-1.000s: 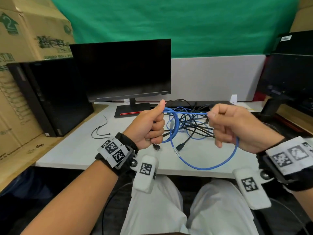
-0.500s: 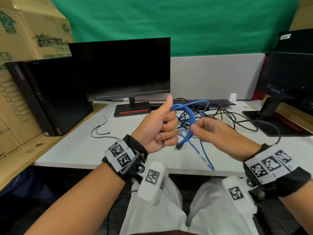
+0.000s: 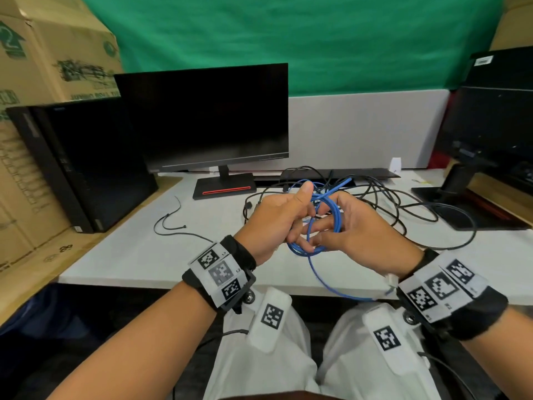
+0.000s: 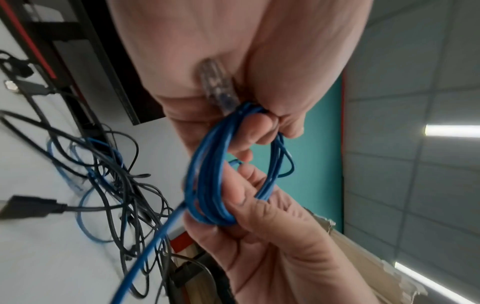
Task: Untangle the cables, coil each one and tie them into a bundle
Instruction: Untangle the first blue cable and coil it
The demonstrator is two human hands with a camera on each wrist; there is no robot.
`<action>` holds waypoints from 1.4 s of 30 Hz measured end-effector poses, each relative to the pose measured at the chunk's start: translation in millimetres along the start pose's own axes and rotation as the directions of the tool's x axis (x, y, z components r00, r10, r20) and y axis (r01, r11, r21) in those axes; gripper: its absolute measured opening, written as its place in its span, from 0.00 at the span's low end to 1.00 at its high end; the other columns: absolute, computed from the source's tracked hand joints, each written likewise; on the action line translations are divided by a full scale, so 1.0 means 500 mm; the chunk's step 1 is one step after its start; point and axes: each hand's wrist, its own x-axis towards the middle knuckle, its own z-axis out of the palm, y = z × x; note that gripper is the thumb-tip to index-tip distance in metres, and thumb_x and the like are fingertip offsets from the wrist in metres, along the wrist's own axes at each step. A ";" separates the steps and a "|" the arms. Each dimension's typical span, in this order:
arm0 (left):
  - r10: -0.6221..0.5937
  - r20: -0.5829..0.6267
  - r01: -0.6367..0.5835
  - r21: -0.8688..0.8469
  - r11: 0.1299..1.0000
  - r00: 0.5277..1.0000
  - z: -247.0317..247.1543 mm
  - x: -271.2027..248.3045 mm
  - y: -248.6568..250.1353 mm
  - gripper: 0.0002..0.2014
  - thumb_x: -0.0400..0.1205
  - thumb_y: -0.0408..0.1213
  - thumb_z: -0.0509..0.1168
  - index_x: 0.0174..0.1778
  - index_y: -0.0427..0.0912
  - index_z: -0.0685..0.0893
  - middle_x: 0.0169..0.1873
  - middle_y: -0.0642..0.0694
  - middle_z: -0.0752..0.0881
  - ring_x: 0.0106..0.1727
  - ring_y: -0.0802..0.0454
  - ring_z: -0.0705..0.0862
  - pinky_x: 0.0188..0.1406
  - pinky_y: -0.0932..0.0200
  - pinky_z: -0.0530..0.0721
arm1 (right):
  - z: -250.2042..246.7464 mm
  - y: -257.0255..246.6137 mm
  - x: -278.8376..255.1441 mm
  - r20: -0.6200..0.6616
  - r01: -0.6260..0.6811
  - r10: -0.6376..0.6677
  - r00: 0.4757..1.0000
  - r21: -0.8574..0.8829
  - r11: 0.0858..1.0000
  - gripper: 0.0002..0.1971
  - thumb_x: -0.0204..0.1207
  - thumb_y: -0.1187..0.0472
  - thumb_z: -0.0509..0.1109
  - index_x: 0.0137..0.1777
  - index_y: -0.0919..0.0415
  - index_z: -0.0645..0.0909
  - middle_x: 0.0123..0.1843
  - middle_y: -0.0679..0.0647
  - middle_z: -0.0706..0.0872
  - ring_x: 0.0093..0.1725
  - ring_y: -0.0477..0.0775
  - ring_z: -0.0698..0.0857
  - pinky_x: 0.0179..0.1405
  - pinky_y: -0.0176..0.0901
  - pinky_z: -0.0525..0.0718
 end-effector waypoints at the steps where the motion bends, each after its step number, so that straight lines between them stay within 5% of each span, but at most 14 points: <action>1: 0.002 -0.027 -0.002 0.025 1.000 1.000 0.000 0.001 -0.004 0.25 0.87 0.58 0.57 0.37 0.42 0.84 0.17 0.46 0.69 0.17 0.54 0.76 0.41 0.38 0.91 | -0.002 0.000 0.000 -0.033 -0.001 -0.001 0.999 -0.050 0.999 0.23 0.71 0.78 0.77 0.59 0.60 0.72 0.43 0.58 0.93 0.45 0.62 0.92 0.54 0.63 0.89; 4: -0.013 -0.073 0.015 0.035 0.999 0.997 -0.006 0.005 -0.012 0.26 0.86 0.60 0.57 0.44 0.40 0.87 0.18 0.45 0.71 0.20 0.53 0.79 0.27 0.53 0.89 | -0.007 0.003 0.000 -0.101 0.024 -0.042 0.994 -0.172 0.985 0.35 0.65 0.66 0.86 0.64 0.49 0.68 0.45 0.54 0.92 0.41 0.62 0.91 0.47 0.58 0.91; 8: -0.006 -0.147 0.012 0.040 0.999 0.989 -0.012 0.010 -0.021 0.28 0.87 0.59 0.57 0.43 0.37 0.87 0.16 0.49 0.76 0.18 0.53 0.75 0.21 0.66 0.79 | 0.008 0.015 -0.007 -0.115 0.114 -0.160 0.980 -0.336 0.935 0.44 0.65 0.53 0.86 0.71 0.38 0.59 0.54 0.43 0.87 0.37 0.45 0.92 0.37 0.33 0.85; 11: 0.025 -0.221 -0.006 0.085 0.996 0.975 -0.016 0.014 -0.023 0.28 0.87 0.59 0.57 0.35 0.38 0.83 0.17 0.46 0.75 0.21 0.50 0.74 0.26 0.62 0.80 | 0.012 0.019 -0.011 -0.165 0.106 -0.200 0.966 -0.454 0.885 0.39 0.66 0.46 0.83 0.69 0.40 0.60 0.54 0.41 0.83 0.38 0.42 0.89 0.44 0.47 0.88; 14: 0.071 -0.240 -0.054 0.075 0.996 0.968 -0.020 0.016 -0.020 0.28 0.89 0.54 0.59 0.29 0.36 0.76 0.18 0.47 0.71 0.20 0.52 0.70 0.28 0.56 0.83 | 0.001 0.008 -0.014 -0.246 0.133 -0.293 0.924 -0.510 0.850 0.32 0.68 0.41 0.79 0.65 0.40 0.64 0.48 0.41 0.80 0.33 0.45 0.84 0.39 0.53 0.86; 17: 0.095 -0.206 -0.085 0.058 0.995 0.974 -0.017 0.011 -0.009 0.28 0.89 0.53 0.59 0.23 0.42 0.72 0.23 0.47 0.70 0.20 0.53 0.67 0.28 0.53 0.85 | -0.002 -0.003 -0.017 -0.257 0.204 -0.399 0.880 -0.554 0.807 0.37 0.71 0.44 0.79 0.76 0.40 0.63 0.57 0.41 0.78 0.41 0.43 0.83 0.41 0.46 0.86; 21: 0.075 -0.070 -0.076 -0.011 0.997 0.995 0.005 -0.002 0.009 0.29 0.89 0.53 0.58 0.20 0.48 0.69 0.24 0.48 0.68 0.21 0.55 0.66 0.29 0.52 0.87 | 0.008 0.001 -0.017 -0.162 0.223 -0.423 0.891 -0.655 0.722 0.39 0.78 0.59 0.73 0.86 0.55 0.58 0.80 0.50 0.69 0.72 0.46 0.75 0.66 0.33 0.74; 24: 0.072 -0.022 -0.073 -0.046 0.996 0.997 0.021 -0.012 0.022 0.28 0.89 0.52 0.58 0.22 0.46 0.68 0.23 0.49 0.69 0.22 0.55 0.67 0.29 0.52 0.87 | 0.009 -0.008 -0.016 -0.155 0.209 -0.416 0.896 -0.681 0.702 0.34 0.79 0.69 0.67 0.84 0.61 0.63 0.78 0.54 0.74 0.71 0.46 0.74 0.63 0.18 0.63; 27: 0.098 -0.014 -0.098 -0.004 0.995 0.995 0.026 -0.016 0.028 0.29 0.90 0.51 0.56 0.21 0.45 0.68 0.24 0.46 0.68 0.23 0.53 0.67 0.30 0.52 0.87 | 0.000 -0.027 -0.013 -0.183 0.210 -0.362 0.914 -0.551 0.808 0.24 0.75 0.74 0.66 0.70 0.57 0.81 0.61 0.51 0.87 0.58 0.48 0.83 0.59 0.33 0.79; 30: 0.190 -0.047 -0.179 0.171 0.969 0.981 0.025 -0.013 0.029 0.30 0.91 0.48 0.55 0.19 0.48 0.69 0.23 0.47 0.69 0.23 0.54 0.70 0.29 0.51 0.87 | -0.010 -0.039 -0.010 -0.227 0.216 -0.325 0.918 -0.403 0.889 0.16 0.74 0.76 0.68 0.49 0.55 0.88 0.42 0.53 0.91 0.43 0.53 0.86 0.46 0.45 0.84; 34: 0.231 -0.070 -0.197 0.321 0.926 0.971 0.019 -0.008 0.020 0.25 0.90 0.50 0.56 0.28 0.48 0.83 0.24 0.54 0.79 0.29 0.54 0.79 0.32 0.57 0.83 | -0.023 -0.037 -0.007 -0.235 0.183 -0.273 0.933 -0.343 0.921 0.19 0.67 0.79 0.72 0.40 0.51 0.89 0.41 0.56 0.88 0.40 0.59 0.87 0.45 0.59 0.88; 37: 0.156 -0.030 -0.146 0.208 0.967 0.987 0.024 -0.009 0.012 0.26 0.90 0.51 0.56 0.35 0.35 0.85 0.31 0.43 0.85 0.33 0.51 0.85 0.31 0.53 0.85 | -0.026 -0.032 -0.006 -0.238 0.147 -0.246 0.940 -0.369 0.918 0.17 0.62 0.79 0.74 0.38 0.55 0.88 0.42 0.56 0.84 0.42 0.60 0.86 0.46 0.63 0.88; 42: 0.087 -0.059 -0.085 0.039 0.996 0.994 0.029 -0.011 0.010 0.26 0.89 0.52 0.57 0.35 0.35 0.84 0.28 0.44 0.85 0.29 0.49 0.87 0.23 0.57 0.84 | -0.011 -0.035 -0.015 -0.169 0.182 -0.229 0.959 -0.255 0.950 0.11 0.69 0.70 0.73 0.44 0.52 0.87 0.41 0.56 0.90 0.43 0.63 0.88 0.49 0.63 0.88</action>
